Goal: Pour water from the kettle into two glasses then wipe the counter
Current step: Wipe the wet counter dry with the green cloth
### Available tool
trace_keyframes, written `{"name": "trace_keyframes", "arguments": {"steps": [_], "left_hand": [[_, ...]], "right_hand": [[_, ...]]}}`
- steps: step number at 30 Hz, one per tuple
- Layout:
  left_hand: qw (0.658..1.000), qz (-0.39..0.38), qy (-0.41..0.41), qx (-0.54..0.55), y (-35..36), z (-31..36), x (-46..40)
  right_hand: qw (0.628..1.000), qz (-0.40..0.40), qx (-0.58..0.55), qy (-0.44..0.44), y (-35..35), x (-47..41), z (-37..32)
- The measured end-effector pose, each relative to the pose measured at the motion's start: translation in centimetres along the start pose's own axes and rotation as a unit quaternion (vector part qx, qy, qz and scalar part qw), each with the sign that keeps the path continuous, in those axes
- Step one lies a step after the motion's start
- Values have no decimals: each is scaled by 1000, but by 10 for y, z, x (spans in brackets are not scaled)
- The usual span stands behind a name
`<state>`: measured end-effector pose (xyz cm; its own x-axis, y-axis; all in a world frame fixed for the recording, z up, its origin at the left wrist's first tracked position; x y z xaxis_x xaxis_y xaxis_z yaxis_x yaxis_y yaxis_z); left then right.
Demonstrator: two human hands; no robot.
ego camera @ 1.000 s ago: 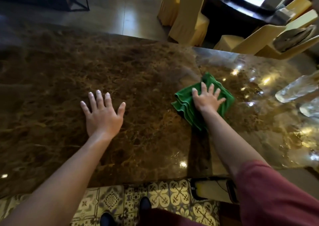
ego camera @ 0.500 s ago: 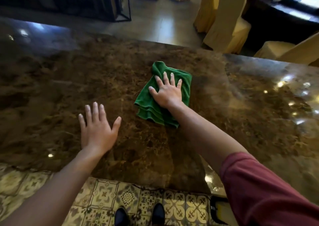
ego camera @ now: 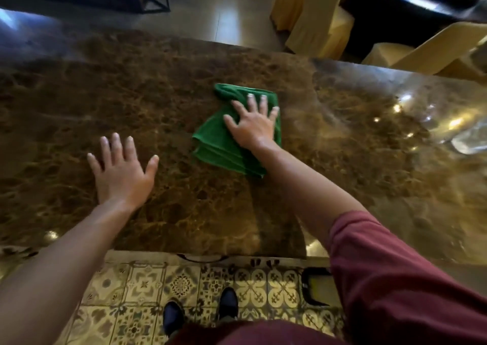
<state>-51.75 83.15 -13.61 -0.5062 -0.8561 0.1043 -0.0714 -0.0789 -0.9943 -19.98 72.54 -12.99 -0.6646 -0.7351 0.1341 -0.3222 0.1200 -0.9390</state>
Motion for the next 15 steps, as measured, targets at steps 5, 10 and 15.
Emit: {"name": "trace_keyframes", "arguments": {"steps": [5,10,15], "left_hand": [[993,45,100,44,-16,85,24],[994,23,108,16,6,105,34],[994,35,101,20,2,106,36]], "right_hand": [[981,38,-28,190,-47,20,147],[946,77,-26,312,-58,85,215],[957,82,-34,276,-29,148,182]]}}
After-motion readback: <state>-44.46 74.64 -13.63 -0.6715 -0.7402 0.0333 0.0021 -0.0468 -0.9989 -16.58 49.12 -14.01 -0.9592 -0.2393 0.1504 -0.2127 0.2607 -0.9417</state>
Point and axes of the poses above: each hand's wrist, its own x-axis away from the middle knuckle, its own y-axis out of the palm, z = x × y, the point moved 10 cm from there along -x, towards the middle knuckle, and after that the axes turned 10 degrees about -x, right-handed, at the moved point
